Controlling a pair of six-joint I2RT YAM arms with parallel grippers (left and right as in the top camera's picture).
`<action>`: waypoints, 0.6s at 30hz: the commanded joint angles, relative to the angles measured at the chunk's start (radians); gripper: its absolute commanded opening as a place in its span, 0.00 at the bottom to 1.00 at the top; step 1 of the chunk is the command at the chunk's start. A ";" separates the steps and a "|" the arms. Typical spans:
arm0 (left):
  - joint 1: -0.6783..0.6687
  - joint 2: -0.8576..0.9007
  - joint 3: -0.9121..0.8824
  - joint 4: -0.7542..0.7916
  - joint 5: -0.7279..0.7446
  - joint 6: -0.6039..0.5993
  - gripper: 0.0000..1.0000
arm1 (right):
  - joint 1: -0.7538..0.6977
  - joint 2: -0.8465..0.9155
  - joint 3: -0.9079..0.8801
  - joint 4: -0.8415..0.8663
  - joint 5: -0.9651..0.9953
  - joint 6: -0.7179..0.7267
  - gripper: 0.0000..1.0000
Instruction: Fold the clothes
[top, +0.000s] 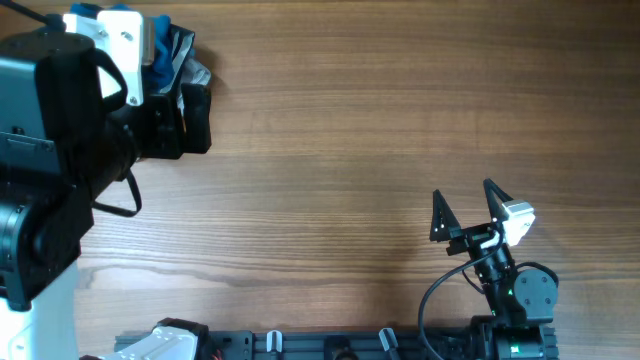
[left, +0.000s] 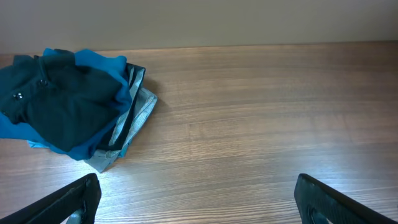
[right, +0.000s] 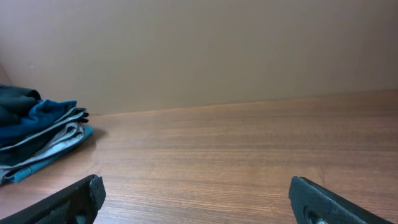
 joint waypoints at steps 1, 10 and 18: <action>-0.005 -0.002 0.002 0.002 -0.010 -0.010 1.00 | 0.005 -0.011 -0.001 0.004 0.014 0.015 1.00; -0.005 -0.002 0.002 0.002 -0.010 -0.010 1.00 | 0.005 -0.008 -0.001 0.004 0.014 0.016 1.00; -0.005 -0.002 0.002 -0.010 -0.010 -0.009 1.00 | 0.005 -0.005 -0.001 0.005 0.014 0.016 1.00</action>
